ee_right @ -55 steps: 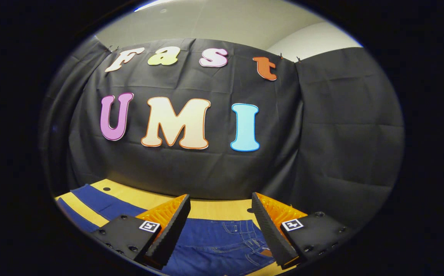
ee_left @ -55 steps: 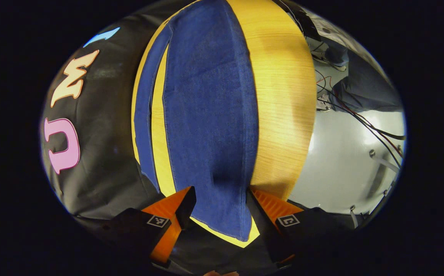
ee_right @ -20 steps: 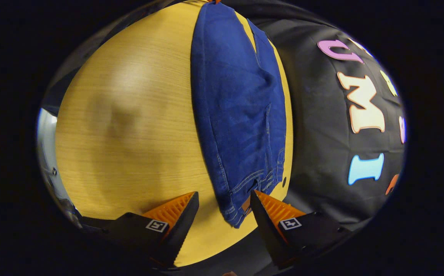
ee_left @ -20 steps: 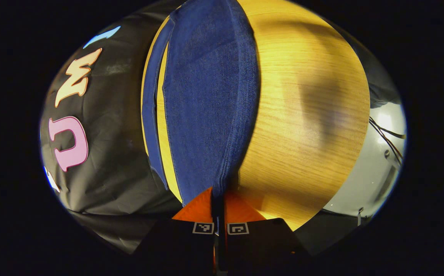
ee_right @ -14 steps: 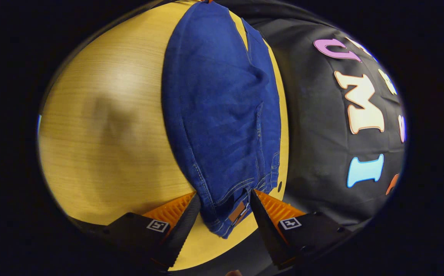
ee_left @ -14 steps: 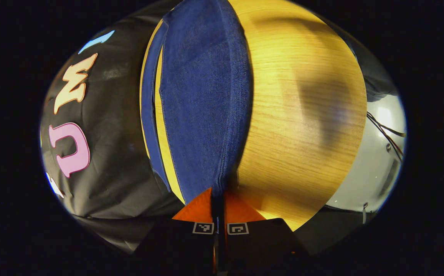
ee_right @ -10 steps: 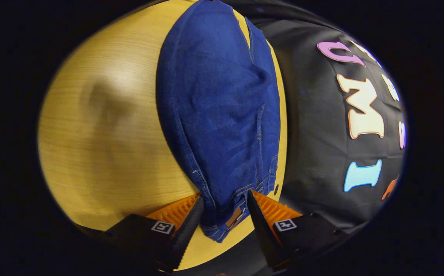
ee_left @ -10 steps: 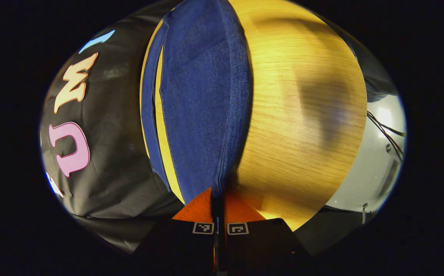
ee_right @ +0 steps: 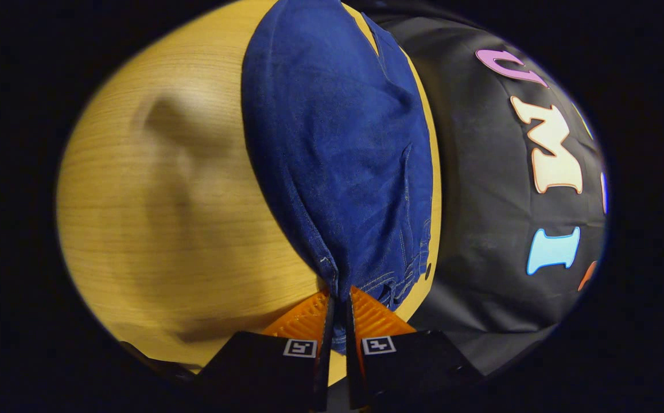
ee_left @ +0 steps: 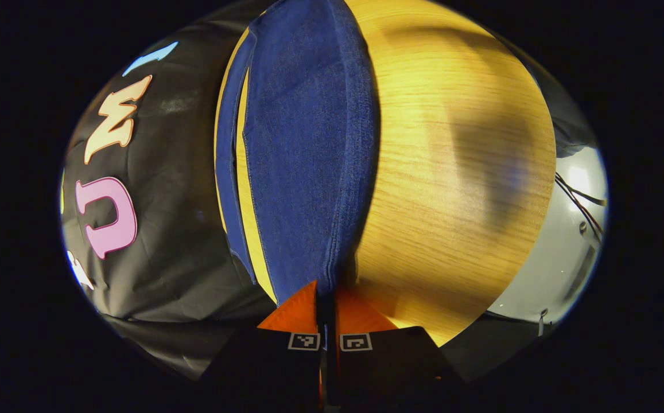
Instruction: Grasp the waist and the cuffs of the jeans and fold them to make the two legs overlap; first hold the waist and fold one-third of the jeans toward the cuffs, then hold the cuffs and fold the remaining one-third in the same direction to finish folding.
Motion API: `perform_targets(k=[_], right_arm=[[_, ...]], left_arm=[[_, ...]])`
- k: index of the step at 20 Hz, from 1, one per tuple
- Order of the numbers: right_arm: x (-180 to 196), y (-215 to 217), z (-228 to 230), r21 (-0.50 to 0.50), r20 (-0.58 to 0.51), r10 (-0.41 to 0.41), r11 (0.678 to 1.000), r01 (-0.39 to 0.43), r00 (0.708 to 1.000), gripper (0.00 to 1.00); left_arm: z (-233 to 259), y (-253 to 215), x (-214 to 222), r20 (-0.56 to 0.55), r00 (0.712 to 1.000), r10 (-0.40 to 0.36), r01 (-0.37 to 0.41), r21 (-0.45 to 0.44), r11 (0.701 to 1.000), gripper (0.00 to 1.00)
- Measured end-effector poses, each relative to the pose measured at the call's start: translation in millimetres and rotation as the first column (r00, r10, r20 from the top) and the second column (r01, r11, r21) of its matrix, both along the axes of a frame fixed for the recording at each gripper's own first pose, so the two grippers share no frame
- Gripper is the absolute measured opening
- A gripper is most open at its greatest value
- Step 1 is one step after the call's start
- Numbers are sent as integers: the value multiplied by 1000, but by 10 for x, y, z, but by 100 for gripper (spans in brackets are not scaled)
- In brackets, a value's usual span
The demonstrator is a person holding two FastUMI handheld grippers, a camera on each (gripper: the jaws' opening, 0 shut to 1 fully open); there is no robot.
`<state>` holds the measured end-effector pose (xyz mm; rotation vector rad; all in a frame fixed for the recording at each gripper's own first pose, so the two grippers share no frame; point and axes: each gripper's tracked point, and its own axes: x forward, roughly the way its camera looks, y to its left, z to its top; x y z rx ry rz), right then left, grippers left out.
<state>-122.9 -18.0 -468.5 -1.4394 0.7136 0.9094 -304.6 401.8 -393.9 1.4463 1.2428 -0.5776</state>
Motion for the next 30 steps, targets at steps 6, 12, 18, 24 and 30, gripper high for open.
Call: perform_targets(k=[6,12,18,24,30], right_arm=[[34,-104,15,28,-76,-88,996,90,993,2],[-223,-113,287,12,-120,-53,998,55,991,2],[-401,-142,752,65,-123,-98,992,107,988,2],[-97,-144,1171,156,-45,-137,977,142,990,2],[389,-77,1344,197,39,-232,955,220,972,2]], left_arm=[[-3,8,-51,-46,998,49,-50,-14,999,0],[234,-9,-3,-47,993,112,-112,6,994,0],[654,-159,197,-43,990,133,-132,27,991,0],[1035,3,522,19,989,149,-150,89,985,0],[1195,248,1437,120,984,130,-140,81,987,0]])
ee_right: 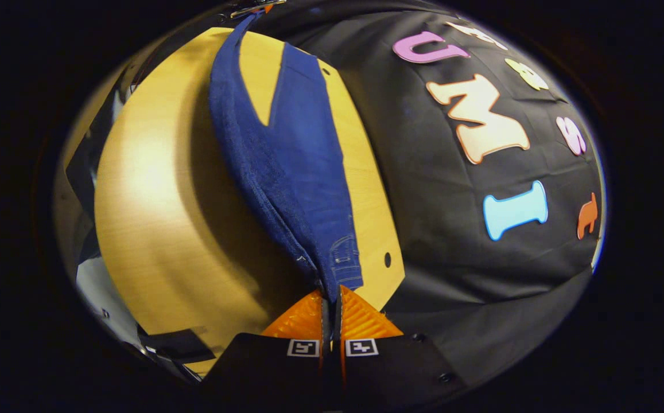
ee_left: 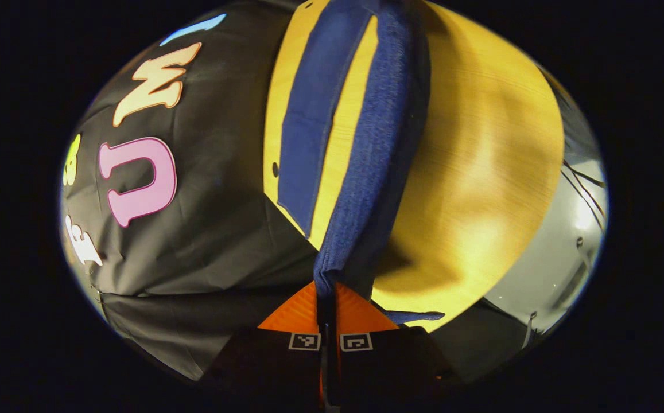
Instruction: Grasp the waist and the cuffs of the jeans and fold them to make the two legs overlap; first hold the waist and fold one-third of the jeans toward the cuffs, then hold the cuffs and fold the remaining one-third in the same direction to finish folding.
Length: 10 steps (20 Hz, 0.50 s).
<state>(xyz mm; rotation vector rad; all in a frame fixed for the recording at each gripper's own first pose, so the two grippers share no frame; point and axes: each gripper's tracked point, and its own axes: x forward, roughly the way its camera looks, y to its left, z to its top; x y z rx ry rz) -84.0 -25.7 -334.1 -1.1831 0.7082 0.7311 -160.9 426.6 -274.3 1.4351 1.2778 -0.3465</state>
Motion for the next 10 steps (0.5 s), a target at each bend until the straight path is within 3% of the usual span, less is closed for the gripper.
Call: perform_targets(k=[8,10], right_arm=[[690,144,-13,7,117,-213,977,214,970,2],[897,213,-67,6,138,-232,972,233,963,2]], left_arm=[[-391,281,1039,20,999,-43,44,-78,996,0],[-530,320,1243,22,999,-48,50,-104,993,0]])
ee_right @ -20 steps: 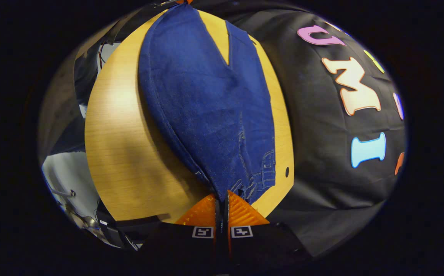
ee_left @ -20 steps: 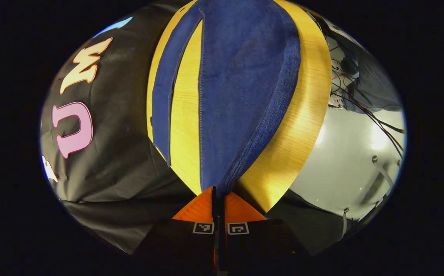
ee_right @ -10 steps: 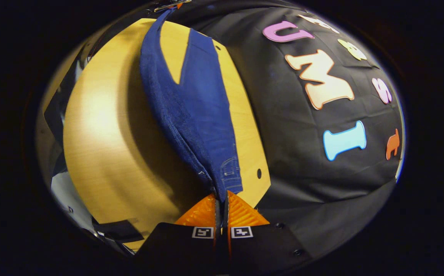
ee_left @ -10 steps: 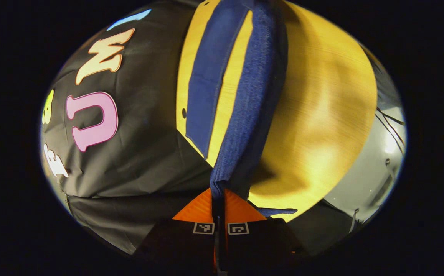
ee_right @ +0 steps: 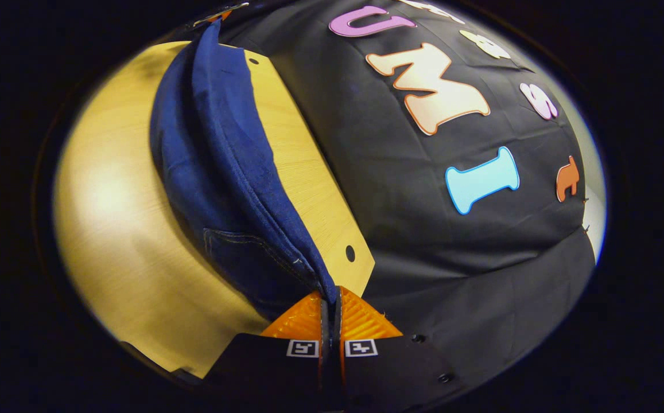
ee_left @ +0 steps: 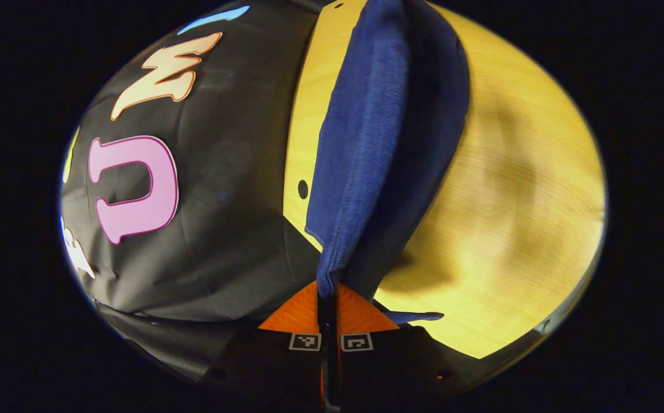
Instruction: Grasp the waist and the cuffs of the jeans and fold them to make the two legs overlap; first hold the waist and fold one-third of the jeans toward the cuffs, then hold the cuffs and fold the remaining one-third in the same direction to finish folding.
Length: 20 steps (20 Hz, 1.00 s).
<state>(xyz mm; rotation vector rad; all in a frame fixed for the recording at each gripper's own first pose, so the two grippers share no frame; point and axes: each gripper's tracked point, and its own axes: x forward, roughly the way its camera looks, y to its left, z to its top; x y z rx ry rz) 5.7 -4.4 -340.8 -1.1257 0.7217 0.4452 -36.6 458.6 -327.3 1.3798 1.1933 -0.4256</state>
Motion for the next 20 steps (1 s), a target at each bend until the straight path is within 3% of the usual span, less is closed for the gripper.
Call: perform_targets(k=[7,15,20], right_arm=[[451,113,-257,-46,-10,-49,998,49,999,2],[778,183,-842,-106,-59,-125,987,118,990,3],[848,186,-1314,-178,-78,-192,968,175,978,2]], left_arm=[[-501,91,755,8,1000,20,-19,-108,994,0],[-1328,150,1194,-103,991,-82,66,-150,986,0],[-1847,150,1359,-122,991,-55,29,-210,977,0]])
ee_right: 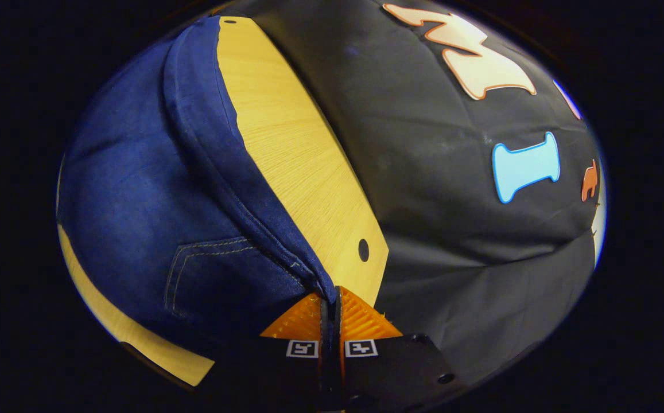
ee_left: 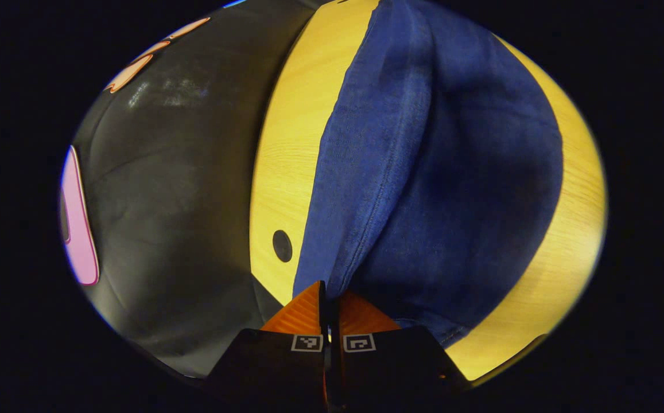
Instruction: Grasp the waist and the cuffs of the jeans and fold them to make the two legs overlap; first hold the waist and fold one-third of the jeans toward the cuffs, then hold the cuffs and fold the remaining one-third in the same direction to finish folding.
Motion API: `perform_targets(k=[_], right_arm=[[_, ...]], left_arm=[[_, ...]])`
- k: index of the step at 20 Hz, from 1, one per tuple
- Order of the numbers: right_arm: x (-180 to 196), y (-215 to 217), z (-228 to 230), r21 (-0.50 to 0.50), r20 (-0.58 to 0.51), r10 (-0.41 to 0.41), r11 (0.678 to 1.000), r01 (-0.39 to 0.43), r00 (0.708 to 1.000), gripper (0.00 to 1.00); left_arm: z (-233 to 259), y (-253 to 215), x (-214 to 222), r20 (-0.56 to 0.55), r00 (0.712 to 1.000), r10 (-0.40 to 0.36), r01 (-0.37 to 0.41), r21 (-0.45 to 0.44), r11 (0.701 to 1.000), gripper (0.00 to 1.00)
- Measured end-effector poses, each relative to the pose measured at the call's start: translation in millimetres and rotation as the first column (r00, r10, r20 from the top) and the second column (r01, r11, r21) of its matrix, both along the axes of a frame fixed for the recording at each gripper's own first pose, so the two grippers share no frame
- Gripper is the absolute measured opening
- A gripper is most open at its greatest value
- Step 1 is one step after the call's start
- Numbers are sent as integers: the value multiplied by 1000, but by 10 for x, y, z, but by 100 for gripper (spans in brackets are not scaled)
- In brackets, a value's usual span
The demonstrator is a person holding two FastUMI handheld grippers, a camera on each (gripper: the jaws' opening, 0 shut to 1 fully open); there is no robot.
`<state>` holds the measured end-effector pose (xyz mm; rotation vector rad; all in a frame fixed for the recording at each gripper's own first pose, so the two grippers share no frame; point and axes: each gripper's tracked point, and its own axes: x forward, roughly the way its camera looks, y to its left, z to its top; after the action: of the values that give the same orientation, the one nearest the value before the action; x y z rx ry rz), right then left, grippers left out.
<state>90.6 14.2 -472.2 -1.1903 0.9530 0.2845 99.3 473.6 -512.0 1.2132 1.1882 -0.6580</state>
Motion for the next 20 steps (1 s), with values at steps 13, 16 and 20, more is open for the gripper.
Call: perform_targets(k=[13,16,20], right_arm=[[106,-412,828,356,213,-482,848,392,850,100],[-195,-386,931,548,101,-633,680,488,768,99],[-602,-334,979,713,-119,-756,386,585,643,99]], left_arm=[[257,-23,317,246,812,529,-428,-365,827,80],[487,-116,513,299,682,667,-477,-510,716,93],[979,-433,698,283,550,786,-439,-703,560,93]])
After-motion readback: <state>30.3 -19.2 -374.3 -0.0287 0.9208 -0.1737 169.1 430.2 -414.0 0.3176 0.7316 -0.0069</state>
